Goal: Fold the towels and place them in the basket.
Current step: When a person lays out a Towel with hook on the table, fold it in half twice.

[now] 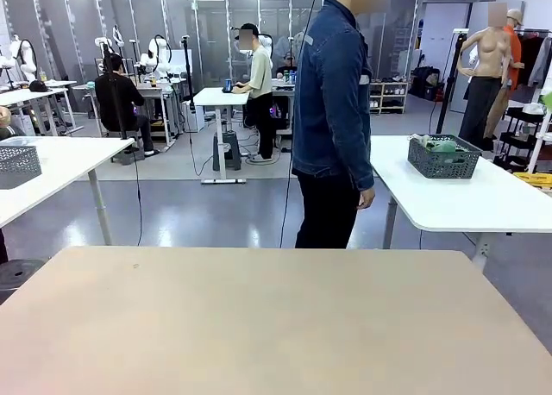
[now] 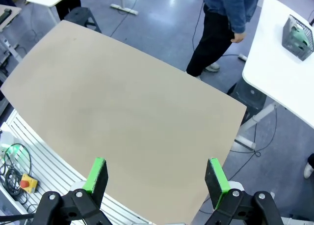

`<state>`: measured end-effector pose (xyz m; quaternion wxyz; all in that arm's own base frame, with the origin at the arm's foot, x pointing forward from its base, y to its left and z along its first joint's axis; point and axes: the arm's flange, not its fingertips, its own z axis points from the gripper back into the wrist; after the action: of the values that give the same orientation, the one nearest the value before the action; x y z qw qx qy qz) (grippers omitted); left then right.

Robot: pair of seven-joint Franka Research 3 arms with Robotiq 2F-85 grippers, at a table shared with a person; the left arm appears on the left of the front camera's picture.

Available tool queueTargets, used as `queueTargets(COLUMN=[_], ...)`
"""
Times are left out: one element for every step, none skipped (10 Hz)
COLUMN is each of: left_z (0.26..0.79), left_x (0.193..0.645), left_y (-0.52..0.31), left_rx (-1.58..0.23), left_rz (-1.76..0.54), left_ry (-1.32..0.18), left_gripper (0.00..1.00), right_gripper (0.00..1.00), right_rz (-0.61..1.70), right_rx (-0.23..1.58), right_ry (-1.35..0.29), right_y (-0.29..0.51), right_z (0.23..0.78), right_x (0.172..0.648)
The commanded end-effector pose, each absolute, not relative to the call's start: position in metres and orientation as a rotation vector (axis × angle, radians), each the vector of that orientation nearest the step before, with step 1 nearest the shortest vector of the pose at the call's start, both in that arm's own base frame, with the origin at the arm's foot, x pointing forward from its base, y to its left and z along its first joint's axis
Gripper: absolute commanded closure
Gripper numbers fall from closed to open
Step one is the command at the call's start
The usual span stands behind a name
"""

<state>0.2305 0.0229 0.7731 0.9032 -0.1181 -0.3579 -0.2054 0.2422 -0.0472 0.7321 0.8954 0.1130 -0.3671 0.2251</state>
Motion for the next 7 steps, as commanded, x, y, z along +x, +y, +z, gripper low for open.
queueTargets(left_z=[0.7715,0.7722,0.7726,0.7696,0.7669,0.7757,0.7757], left_x=[0.2188,0.2145,0.2121,0.2149,0.2174,0.2126,0.2126], left_y=[0.0322,0.0352,0.0376,0.0389,0.0398,0.0398,0.0398], left_rx=[-0.275,-0.270,-0.274,-0.277,-0.281,-0.254,-0.254], left_rz=[-0.436,-0.425,-0.417,-0.416,-0.415,-0.398,-0.398], left_ry=[-0.744,-0.755,-0.759,-0.757,-0.750,-0.766,-0.766], left_gripper=[0.00,0.00,0.00,0.00,0.00,0.00,0.00], right_gripper=[0.00,0.00,0.00,0.00,0.00,0.00,0.00], right_rz=[0.456,0.452,0.445,0.439,0.451,0.435,0.435], right_rx=[0.236,0.237,0.237,0.232,0.232,0.224,0.224], right_ry=[-0.760,-0.766,-0.766,-0.771,-0.761,-0.771,-0.771], right_y=[-0.0536,-0.0568,-0.0583,-0.0588,-0.0578,-0.0581,-0.0581], right_z=[0.7294,0.7294,0.7290,0.7286,0.7261,0.7340,0.7340], right_x=[0.2335,0.2298,0.2279,0.2282,0.2286,0.2297,0.2297])
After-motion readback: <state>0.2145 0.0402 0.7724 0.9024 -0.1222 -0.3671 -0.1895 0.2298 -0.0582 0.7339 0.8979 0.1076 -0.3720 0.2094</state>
